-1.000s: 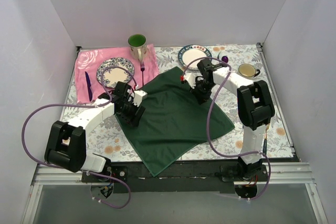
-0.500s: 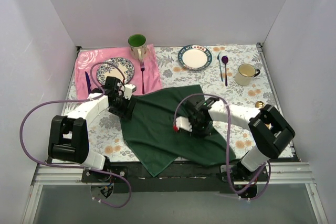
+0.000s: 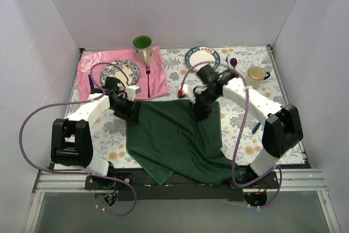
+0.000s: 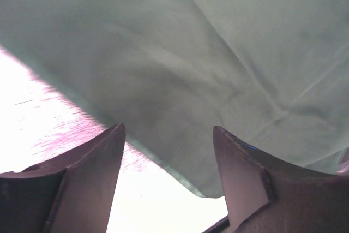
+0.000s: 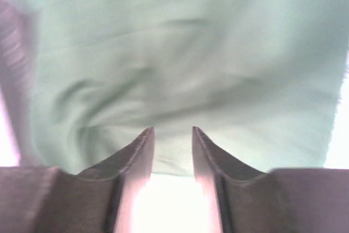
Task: Fold the napkin into a case and place the utensils inside
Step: Pick up the crumpled napkin from the center of the board.
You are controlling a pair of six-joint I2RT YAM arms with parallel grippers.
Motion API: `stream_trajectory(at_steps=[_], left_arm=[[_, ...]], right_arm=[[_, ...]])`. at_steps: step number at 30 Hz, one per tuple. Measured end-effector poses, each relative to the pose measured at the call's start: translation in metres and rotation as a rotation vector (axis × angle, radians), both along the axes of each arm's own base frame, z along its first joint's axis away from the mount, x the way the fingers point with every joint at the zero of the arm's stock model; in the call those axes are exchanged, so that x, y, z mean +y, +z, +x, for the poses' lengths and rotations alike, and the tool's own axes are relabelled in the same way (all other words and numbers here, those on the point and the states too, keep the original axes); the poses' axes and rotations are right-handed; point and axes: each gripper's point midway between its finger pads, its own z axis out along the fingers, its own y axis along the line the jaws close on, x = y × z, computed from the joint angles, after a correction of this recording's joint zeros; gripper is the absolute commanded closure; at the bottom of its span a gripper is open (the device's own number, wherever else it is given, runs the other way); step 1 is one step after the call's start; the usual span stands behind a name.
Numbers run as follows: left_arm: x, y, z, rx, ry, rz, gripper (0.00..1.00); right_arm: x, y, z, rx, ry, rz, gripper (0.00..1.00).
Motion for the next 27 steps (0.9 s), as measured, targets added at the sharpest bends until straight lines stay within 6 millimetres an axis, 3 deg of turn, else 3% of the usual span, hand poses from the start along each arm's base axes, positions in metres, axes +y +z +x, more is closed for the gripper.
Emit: stream_trajectory(at_steps=[3,5,8,15,27], left_arm=[[0.012,0.024,0.026,-0.055,0.073,-0.052,0.34],[0.02,0.042,0.049,-0.124,0.12,-0.071,0.34],[0.019,0.056,0.067,-0.18,0.149,-0.093,0.33],[0.017,0.05,0.077,-0.157,0.21,-0.126,0.33],[0.02,0.044,0.082,-0.141,0.248,-0.135,0.32]], right_arm=[[-0.022,0.033,0.094,-0.111,-0.239,0.085,0.55],[-0.048,0.033,0.132,-0.14,-0.375,0.081,0.55],[-0.085,0.013,0.162,-0.123,-0.547,0.009,0.54],[-0.119,-0.036,0.179,-0.116,-0.738,-0.142,0.53],[-0.133,-0.084,0.188,-0.14,-0.852,-0.238,0.49]])
